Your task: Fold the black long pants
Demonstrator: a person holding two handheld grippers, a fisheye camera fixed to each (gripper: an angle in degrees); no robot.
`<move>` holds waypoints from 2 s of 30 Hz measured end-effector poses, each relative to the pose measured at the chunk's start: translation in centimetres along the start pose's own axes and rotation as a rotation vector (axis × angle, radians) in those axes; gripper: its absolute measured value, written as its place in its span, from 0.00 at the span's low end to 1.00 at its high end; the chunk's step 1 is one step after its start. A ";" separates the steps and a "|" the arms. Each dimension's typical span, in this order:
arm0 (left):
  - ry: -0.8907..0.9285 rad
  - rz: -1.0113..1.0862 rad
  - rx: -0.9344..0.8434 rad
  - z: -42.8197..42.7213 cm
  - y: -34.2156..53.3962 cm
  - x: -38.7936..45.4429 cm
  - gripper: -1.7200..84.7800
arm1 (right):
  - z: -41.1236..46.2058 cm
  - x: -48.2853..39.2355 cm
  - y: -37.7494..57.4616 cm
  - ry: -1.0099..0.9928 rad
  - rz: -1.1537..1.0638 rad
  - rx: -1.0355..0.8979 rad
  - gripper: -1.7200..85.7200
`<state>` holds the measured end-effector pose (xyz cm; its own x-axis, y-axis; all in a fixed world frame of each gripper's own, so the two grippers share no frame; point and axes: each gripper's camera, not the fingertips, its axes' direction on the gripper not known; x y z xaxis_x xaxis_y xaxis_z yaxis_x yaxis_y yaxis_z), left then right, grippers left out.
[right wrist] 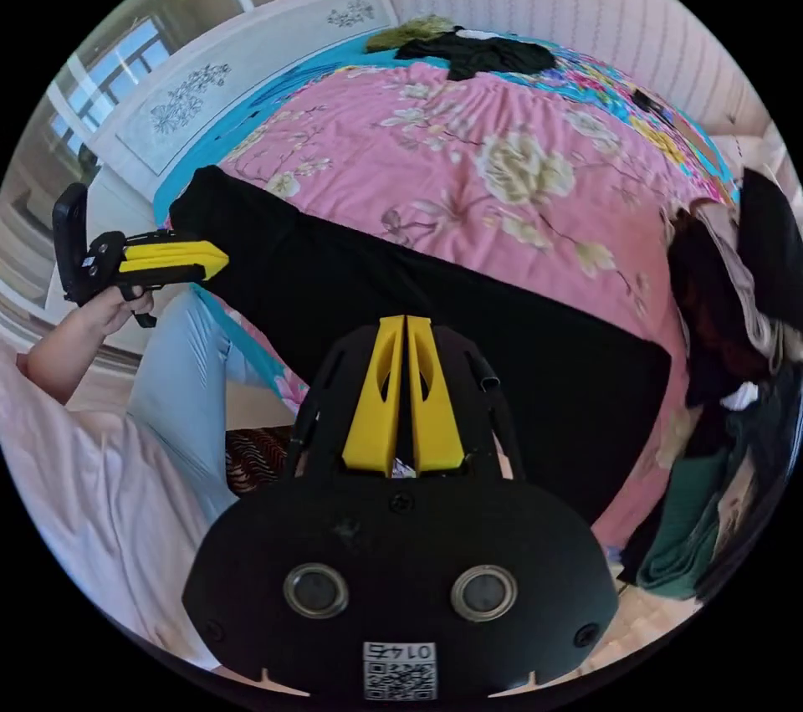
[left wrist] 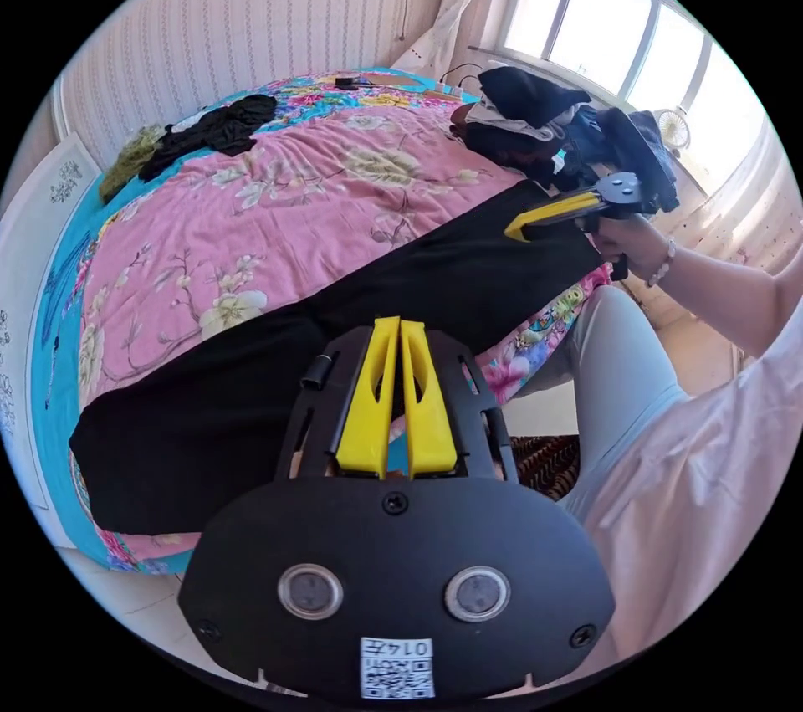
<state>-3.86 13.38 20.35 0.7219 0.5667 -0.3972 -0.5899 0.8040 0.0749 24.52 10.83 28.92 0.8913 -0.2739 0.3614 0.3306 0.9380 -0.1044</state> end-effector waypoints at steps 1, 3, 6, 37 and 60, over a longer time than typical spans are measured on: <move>0.016 0.026 0.012 0.3 -1.1 0.5 0.01 | -1.2 2.0 2.3 0.030 0.056 0.018 0.05; 0.038 0.063 0.022 0.8 -3.0 1.2 0.02 | -2.8 4.7 5.5 0.081 0.133 0.024 0.08; 0.090 0.128 0.035 2.5 -6.8 2.7 0.04 | -4.6 8.6 10.5 0.152 0.246 0.025 0.12; 0.354 0.360 -0.327 26.3 -34.8 14.3 0.01 | -4.9 25.6 27.4 -0.133 0.541 0.136 0.05; 0.390 0.100 0.100 2.4 -17.0 -8.4 0.01 | -12.6 6.8 14.2 -0.572 -0.047 0.421 0.03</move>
<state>0.98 -4.65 24.56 0.4602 0.5475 -0.6989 -0.5985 0.7728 0.2113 39.20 19.58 18.25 0.5378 -0.2698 0.7987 0.1139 0.9620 0.2482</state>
